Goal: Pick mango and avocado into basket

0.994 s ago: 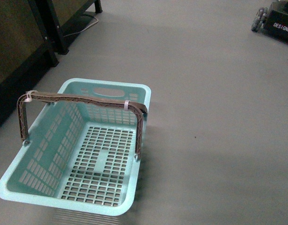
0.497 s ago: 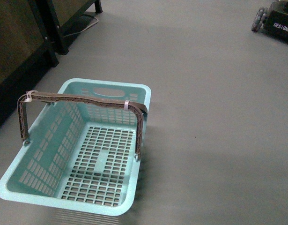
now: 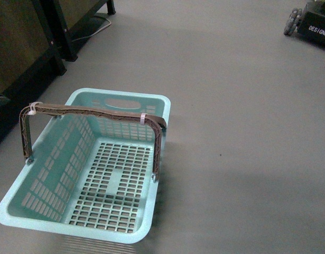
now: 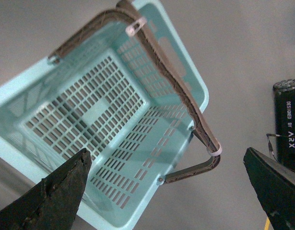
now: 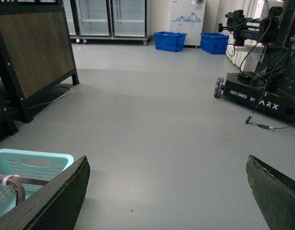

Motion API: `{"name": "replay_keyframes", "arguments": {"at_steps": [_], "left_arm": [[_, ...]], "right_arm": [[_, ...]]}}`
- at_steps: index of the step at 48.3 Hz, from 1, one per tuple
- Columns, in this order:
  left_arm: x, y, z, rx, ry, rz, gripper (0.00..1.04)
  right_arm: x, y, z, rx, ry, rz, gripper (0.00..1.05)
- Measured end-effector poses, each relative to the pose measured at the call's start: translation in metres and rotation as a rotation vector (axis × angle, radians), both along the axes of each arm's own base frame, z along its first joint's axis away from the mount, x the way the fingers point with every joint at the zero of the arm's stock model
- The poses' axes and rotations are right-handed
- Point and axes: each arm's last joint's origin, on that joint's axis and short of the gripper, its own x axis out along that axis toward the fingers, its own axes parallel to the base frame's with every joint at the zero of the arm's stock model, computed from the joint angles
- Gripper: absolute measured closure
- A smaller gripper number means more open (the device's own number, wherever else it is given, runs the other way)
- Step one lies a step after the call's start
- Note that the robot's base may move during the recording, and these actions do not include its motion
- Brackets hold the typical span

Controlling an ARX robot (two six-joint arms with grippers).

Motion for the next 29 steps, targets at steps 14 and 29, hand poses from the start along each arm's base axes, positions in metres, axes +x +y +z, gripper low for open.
{"name": "replay_keyframes", "arguments": {"at_steps": [14,29], "left_arm": [[0.048,-0.028,-0.034,-0.113,0.043,0.029,0.07],[0.108,-0.046,-0.071,-0.201,0.038,0.052,0.07]], "right_arm": [[0.000,0.000,0.000,0.000,0.000,0.000,0.08],[0.000,0.000,0.000,0.000,0.000,0.000,0.08]]}}
